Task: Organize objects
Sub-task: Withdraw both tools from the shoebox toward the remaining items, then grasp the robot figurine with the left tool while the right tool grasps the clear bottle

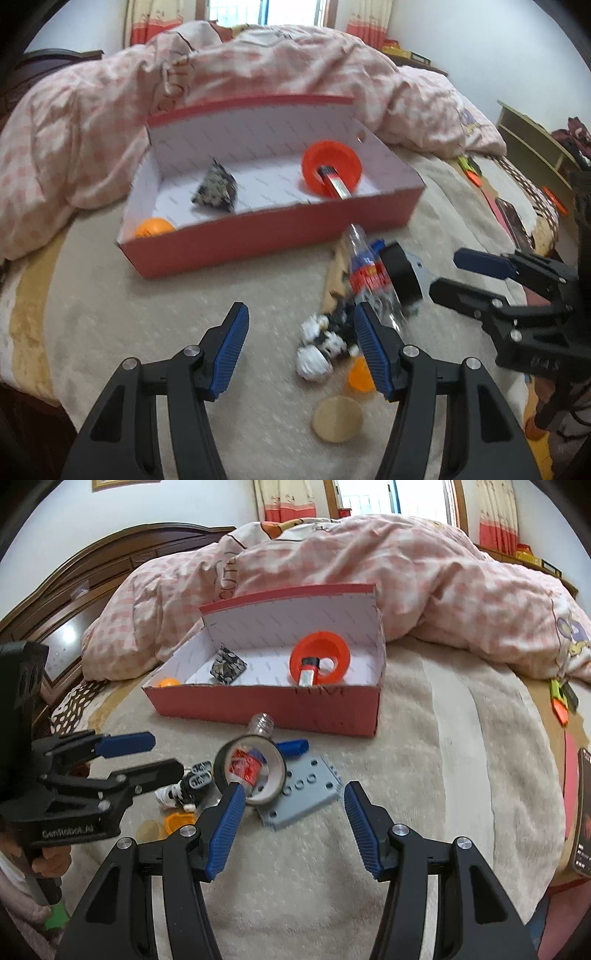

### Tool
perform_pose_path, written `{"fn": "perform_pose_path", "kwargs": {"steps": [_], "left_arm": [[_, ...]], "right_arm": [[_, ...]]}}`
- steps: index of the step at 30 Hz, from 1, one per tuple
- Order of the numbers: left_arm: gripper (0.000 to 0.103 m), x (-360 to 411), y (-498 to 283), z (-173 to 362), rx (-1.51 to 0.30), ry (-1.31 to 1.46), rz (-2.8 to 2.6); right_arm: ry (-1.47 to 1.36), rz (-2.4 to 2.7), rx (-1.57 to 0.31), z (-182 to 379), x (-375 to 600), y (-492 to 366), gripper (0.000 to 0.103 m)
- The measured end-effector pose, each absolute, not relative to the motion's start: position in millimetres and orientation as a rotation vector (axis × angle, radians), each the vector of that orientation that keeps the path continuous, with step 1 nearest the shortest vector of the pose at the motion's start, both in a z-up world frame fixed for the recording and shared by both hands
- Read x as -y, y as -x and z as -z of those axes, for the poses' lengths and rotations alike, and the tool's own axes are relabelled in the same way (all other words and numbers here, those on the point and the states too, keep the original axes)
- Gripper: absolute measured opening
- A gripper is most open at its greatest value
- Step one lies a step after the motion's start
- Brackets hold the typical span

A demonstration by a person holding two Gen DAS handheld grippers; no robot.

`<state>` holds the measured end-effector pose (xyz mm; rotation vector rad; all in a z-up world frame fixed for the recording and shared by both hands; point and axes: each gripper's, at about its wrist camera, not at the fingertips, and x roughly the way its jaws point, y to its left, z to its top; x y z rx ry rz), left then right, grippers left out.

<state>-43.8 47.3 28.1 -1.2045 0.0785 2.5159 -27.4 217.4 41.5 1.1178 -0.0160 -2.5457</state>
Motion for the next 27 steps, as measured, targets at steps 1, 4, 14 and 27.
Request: {"fn": "perform_pose_path", "kwargs": {"steps": [1, 4, 14, 27], "left_arm": [[0.060, -47.2, 43.6, -25.7, -0.071, 1.214, -2.504], [0.060, -46.9, 43.3, -19.1, -0.058, 1.240, -2.478], [0.060, -52.5, 44.9, -3.8, -0.076, 1.256, -2.439], [0.032, -40.2, 50.5, -3.5, -0.034, 1.240, -2.502]], "right_arm": [[-1.122, 2.545, 0.018, -40.6, -217.5, 27.3, 0.057], [-1.136, 2.536, 0.019, -37.8, -218.1, 26.7, 0.057], [-1.157, 2.515, -0.015, -30.4, -213.5, 24.1, 0.057], [-1.166, 2.445, 0.005, -28.3, -205.5, 16.8, 0.057]]}}
